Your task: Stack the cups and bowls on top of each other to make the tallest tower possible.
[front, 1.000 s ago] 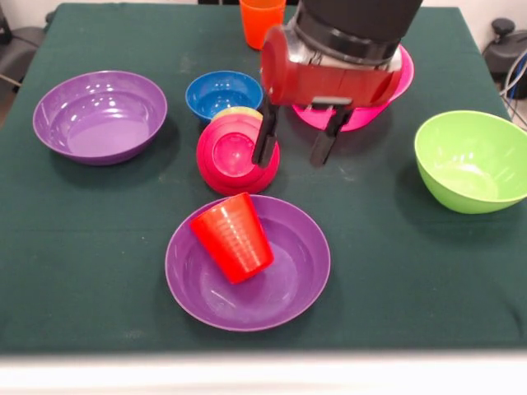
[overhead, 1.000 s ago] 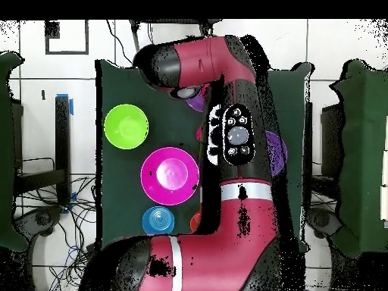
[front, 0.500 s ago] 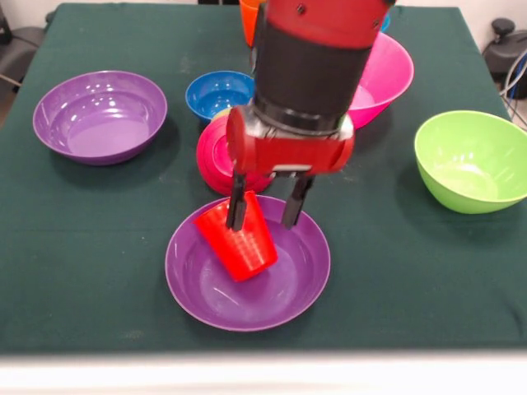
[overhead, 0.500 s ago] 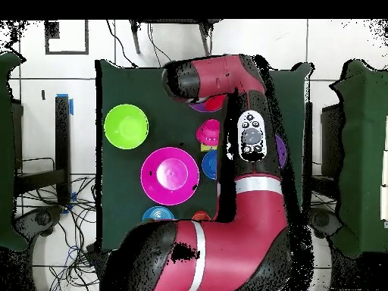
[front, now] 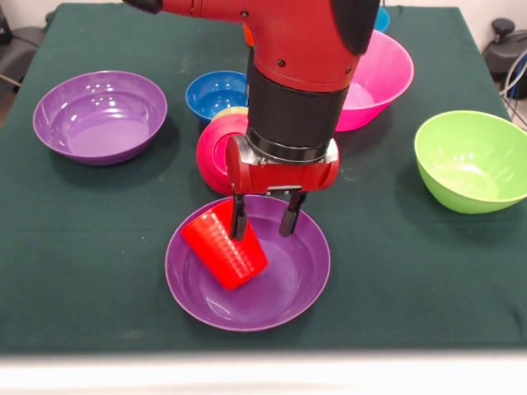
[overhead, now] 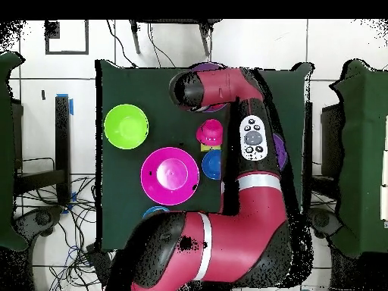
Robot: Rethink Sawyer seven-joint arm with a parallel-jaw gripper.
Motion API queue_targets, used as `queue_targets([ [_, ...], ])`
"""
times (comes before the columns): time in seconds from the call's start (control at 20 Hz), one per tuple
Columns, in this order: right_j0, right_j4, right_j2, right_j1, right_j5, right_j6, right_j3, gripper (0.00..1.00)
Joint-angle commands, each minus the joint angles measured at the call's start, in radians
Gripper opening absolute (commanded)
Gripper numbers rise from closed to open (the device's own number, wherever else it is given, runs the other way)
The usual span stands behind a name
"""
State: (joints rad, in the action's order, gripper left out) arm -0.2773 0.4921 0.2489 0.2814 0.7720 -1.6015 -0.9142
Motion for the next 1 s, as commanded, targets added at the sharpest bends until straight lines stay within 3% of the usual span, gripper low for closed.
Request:
queue_targets([
  [0.05, 0.028, -0.038, -0.010, 0.028, 0.165, -0.008, -0.140, 1.00],
  [0.3, 0.027, -0.027, -0.021, 0.041, 0.097, 0.002, -0.199, 1.00],
  [0.35, 0.030, -0.021, -0.024, 0.042, 0.090, 0.004, -0.204, 0.00],
  [0.6, 0.033, -0.006, -0.029, 0.042, 0.038, -0.008, -0.222, 0.00],
  [1.0, 0.054, -0.021, -0.055, 0.026, 0.046, -0.060, -0.189, 0.00],
])
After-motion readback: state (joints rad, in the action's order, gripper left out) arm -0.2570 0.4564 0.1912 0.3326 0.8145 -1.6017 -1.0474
